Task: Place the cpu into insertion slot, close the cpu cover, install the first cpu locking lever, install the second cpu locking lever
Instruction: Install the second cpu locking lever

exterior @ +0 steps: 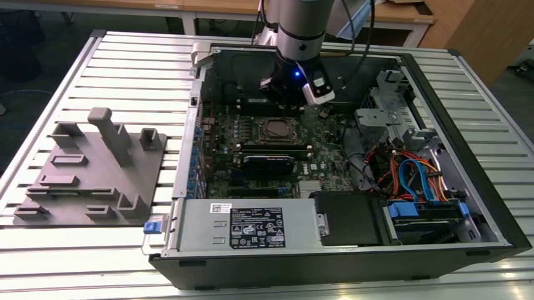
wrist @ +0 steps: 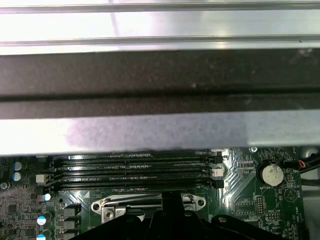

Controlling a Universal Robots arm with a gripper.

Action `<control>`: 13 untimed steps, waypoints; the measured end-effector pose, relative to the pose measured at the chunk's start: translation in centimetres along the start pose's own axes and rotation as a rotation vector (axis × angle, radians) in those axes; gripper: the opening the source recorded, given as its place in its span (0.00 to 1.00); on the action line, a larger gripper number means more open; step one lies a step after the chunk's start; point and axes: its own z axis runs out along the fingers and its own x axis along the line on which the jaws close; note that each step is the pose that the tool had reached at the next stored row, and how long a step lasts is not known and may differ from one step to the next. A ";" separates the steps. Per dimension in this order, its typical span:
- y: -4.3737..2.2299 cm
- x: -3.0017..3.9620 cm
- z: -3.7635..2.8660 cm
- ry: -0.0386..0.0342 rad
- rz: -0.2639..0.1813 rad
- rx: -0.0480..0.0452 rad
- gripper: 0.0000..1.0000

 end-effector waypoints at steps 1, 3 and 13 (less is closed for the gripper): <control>-0.03 0.00 0.00 0.0000 0.000 0.0000 0.10; -0.09 -0.01 -0.01 0.0000 0.000 0.0000 0.10; -0.34 -0.02 -0.04 0.0000 0.000 0.0000 0.10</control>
